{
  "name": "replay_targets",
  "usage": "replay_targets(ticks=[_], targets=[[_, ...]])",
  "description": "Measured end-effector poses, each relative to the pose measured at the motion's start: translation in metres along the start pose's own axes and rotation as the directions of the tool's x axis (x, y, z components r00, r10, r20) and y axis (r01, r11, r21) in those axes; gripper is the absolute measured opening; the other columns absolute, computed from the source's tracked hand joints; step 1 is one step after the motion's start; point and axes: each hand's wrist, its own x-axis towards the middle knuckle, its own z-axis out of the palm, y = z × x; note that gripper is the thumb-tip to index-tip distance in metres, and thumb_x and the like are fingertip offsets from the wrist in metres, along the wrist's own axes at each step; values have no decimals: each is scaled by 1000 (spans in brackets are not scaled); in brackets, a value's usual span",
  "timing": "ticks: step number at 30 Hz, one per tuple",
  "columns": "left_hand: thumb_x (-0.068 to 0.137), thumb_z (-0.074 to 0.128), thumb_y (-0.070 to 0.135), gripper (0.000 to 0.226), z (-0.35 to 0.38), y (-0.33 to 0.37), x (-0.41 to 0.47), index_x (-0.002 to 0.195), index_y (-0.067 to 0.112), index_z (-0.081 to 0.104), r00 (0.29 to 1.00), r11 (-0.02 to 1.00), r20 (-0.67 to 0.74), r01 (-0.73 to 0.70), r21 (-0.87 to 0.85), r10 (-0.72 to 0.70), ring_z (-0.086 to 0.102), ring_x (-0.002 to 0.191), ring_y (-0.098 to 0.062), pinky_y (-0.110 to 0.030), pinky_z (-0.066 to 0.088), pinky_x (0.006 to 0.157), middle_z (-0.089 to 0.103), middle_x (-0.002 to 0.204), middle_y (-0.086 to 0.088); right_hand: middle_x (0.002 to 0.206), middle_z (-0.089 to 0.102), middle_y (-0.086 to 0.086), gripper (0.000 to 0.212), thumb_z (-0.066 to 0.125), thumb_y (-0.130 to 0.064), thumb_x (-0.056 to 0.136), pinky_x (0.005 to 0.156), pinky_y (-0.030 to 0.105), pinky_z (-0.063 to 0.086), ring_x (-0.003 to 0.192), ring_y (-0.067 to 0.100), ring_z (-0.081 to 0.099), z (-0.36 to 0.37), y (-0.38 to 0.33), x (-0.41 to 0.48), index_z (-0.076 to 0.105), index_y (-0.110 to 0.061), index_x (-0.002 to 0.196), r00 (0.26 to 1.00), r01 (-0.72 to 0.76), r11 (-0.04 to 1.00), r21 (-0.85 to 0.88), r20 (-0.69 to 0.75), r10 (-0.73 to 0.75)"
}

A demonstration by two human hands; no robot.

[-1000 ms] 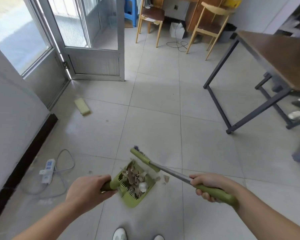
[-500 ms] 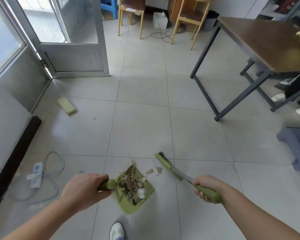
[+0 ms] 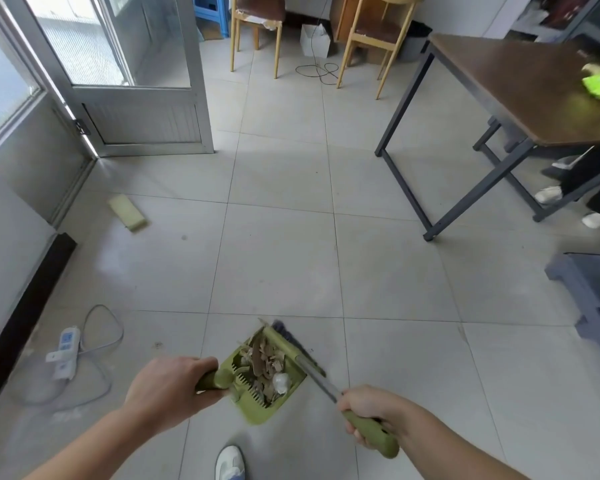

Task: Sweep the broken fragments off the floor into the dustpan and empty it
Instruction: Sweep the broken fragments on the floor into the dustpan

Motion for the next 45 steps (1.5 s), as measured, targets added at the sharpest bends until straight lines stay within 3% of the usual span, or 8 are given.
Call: replay_targets(ticks=[5, 9, 19, 25, 32, 35, 39, 45], targets=[[68, 34, 80, 49, 3, -3, -1, 76, 32, 43, 999, 1000, -25, -24, 12, 24, 63, 62, -21, -24, 19, 40, 35, 48, 10, 65, 48, 4, 42, 38, -19, 96, 36, 12, 33, 32, 7, 42, -14, -9, -20, 38, -14, 138, 999, -10, 998, -59, 33, 12], [72, 35, 78, 49, 0, -3, -4, 79, 30, 42, 999, 1000, 38, 14, 18, -15, 63, 70, -18, -31, 31, 48, 45, 60, 10, 61, 50, 1, 47, 41, -20, 95, 34, 13, 30, 34, 7, 43, -31, -14, -36, 38, -16, 141, 1000, -21, 997, -76, 19, 23], [81, 40, 69, 43, -8, 6, -8, 72, 26, 36, 971, 995, 235, 21, 99, -44, 47, 66, -16, -29, 31, 51, 43, 64, 6, 57, 50, 0, 14, 43, -22, 96, 34, 13, 27, 34, 7, 41, -64, -27, -71, 52, -28, 105, 1000, 0, 999, -48, 10, 1], [79, 42, 73, 46, -7, 9, -6, 74, 26, 43, 964, 995, 255, 56, 85, -76, 49, 67, -16, -29, 34, 52, 47, 66, 7, 58, 50, 0, 36, 42, -22, 96, 31, 13, 27, 30, 7, 42, -46, -45, -51, 48, -17, 130, 998, 15, 997, -72, -59, -19], [84, 47, 65, 37, -9, 15, -5, 83, 28, 50, 964, 994, 253, 57, 92, -79, 46, 67, -15, -21, 24, 44, 39, 59, 8, 62, 47, 6, 13, 40, -15, 96, 32, 12, 31, 26, 8, 41, 0, -61, -18, 47, -8, 88, 998, 39, 993, -109, -40, -43], [85, 47, 64, 37, -6, 11, -5, 84, 27, 52, 968, 995, 242, 49, 82, -68, 49, 67, -16, -21, 24, 44, 38, 58, 8, 66, 46, 9, 12, 37, -11, 96, 32, 12, 34, 25, 7, 42, 14, -56, -19, 45, -4, 101, 996, 84, 983, -163, -2, -86], [86, 46, 65, 44, -2, 10, -9, 92, 23, 55, 973, 995, 215, 73, 75, -87, 55, 73, -21, -20, 21, 43, 38, 59, 6, 66, 48, 7, 40, 36, -13, 92, 36, 12, 35, 28, 8, 44, 6, -37, -21, 43, -5, 131, 998, 65, 963, -260, 3, -67], [84, 43, 70, 46, 0, 5, -13, 73, 26, 40, 978, 996, 186, 89, 13, -90, 43, 65, -17, -26, 27, 46, 38, 58, 6, 62, 50, 5, 45, 38, -17, 92, 39, 13, 33, 31, 10, 43, -28, -33, -43, 44, -9, 136, 999, 32, 938, -345, 3, -33]])
